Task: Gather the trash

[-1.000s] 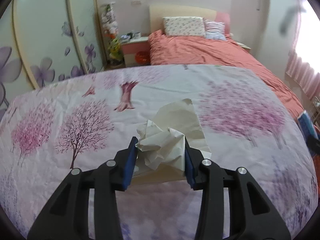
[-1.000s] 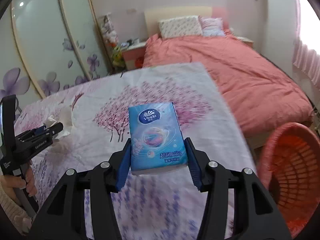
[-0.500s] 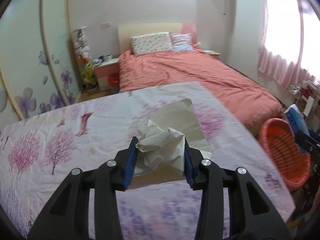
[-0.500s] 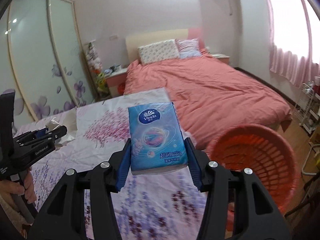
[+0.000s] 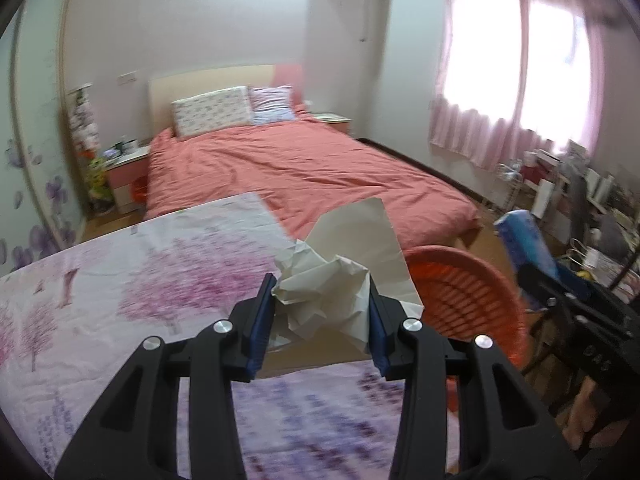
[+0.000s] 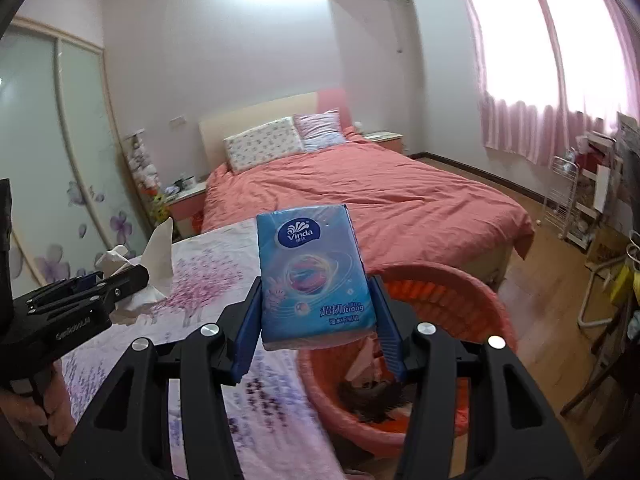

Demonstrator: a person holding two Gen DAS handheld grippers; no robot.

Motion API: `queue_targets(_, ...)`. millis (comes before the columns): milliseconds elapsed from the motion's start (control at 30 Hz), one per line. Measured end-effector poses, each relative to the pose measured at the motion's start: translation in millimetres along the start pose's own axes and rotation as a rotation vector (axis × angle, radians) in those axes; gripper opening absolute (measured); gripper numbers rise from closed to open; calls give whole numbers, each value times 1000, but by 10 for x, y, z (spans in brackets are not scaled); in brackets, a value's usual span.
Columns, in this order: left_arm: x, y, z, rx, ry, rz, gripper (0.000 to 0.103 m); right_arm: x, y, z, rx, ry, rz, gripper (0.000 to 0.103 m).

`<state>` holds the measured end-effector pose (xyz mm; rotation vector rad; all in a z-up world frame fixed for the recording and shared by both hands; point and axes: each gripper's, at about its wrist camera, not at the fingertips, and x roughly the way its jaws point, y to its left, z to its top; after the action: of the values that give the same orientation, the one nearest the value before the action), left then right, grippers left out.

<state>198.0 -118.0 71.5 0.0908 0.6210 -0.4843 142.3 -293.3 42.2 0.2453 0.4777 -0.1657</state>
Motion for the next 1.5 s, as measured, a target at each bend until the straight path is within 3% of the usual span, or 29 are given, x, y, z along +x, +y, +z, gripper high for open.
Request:
queue_targets(267, 305, -606, 30, 52, 19, -123, 41, 48, -335, -41, 70, -6, -50, 52)
queue_targets(567, 878, -1000, 18, 77, 90, -192, 42, 236, -718, -76, 174, 9, -65, 52)
queue_targets(633, 1010, -1043, -6, 75, 108, -192, 44, 304, -797, -76, 203, 14, -41, 54)
queue_targets(733, 1204, -1013, -43, 64, 142, -153, 63, 416, -885, -81, 236, 34, -10, 57)
queue_targets(833, 1288, -946, -98, 52, 166, -127, 64, 453, -900, -119, 243, 49, -7, 68)
queue_targets(933, 1292, -810, -140, 46, 172, -87, 64, 393, -864, -171, 234, 52, -22, 71)
queue_targets(1067, 1076, -560, -153, 36, 145, -44, 65, 240, -775, -179, 199, 41, -57, 76)
queue_targets(1267, 407, -221, -215, 36, 51, 45, 78, -287, -474, -186, 85, -42, -155, 100)
queue_targets(1500, -554, 82, -505, 16, -84, 167, 98, -890, -37, -390, -55, -149, -301, 101)
